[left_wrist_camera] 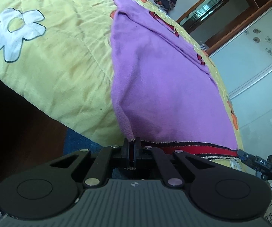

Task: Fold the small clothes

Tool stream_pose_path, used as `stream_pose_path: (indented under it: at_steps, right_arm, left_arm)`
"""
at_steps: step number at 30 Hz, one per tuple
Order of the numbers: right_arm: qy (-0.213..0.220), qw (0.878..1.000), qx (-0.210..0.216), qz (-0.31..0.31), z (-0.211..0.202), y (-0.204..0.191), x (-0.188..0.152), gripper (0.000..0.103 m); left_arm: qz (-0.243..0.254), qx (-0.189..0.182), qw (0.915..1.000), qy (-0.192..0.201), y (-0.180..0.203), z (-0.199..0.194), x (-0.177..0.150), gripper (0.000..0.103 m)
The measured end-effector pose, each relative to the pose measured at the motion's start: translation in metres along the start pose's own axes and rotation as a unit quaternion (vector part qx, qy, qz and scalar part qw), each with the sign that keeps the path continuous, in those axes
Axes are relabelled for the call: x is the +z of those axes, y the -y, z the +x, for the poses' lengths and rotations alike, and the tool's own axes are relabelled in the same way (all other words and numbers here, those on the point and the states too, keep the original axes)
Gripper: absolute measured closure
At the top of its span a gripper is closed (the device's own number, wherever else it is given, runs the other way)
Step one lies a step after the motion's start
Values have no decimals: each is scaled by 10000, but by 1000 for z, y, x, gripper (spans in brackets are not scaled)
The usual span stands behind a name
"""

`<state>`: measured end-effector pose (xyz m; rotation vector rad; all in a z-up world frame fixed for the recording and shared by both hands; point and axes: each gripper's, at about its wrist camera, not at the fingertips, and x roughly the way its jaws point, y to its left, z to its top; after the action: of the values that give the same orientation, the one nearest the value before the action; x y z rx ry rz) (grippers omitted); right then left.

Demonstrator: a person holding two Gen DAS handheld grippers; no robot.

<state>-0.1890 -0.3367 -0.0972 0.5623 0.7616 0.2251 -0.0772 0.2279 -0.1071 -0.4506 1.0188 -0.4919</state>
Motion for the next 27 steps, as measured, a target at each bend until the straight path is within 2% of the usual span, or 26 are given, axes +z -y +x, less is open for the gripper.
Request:
stream_pose_path:
  at_steps: [1, 2, 6, 12, 13, 20, 27]
  right_arm:
    - [-26, 10000, -47, -16, 2, -1, 1, 82]
    - [-101, 9999, -73, -79, 5, -3, 1, 97]
    - [-47, 9982, -274, -522, 5, -19, 0, 97]
    - [619, 9924, -261, -1035, -13, -52, 18, 98]
    - [724, 9902, -291, -1162, -15, -58, 25, 98]
    - [1280, 9787, -339, -1569, -1, -71, 80, 98]
    - [1505, 9689, -631, -1860, 39, -69, 133, 98]
  left_arm:
    - [16, -22, 10000, 1, 1, 2, 0, 100]
    - [54, -7, 10000, 0, 4, 3, 0, 100]
    - [322, -59, 9992, 212, 17, -4, 2, 100]
    - [554, -187, 9958, 699, 30, -23, 18, 100]
    - [555, -247, 9956, 710, 31, -23, 24, 100]
    - [695, -21, 9905, 1188, 34, -22, 69, 100]
    - [778, 203, 9852, 1514, 35, 0, 128, 100]
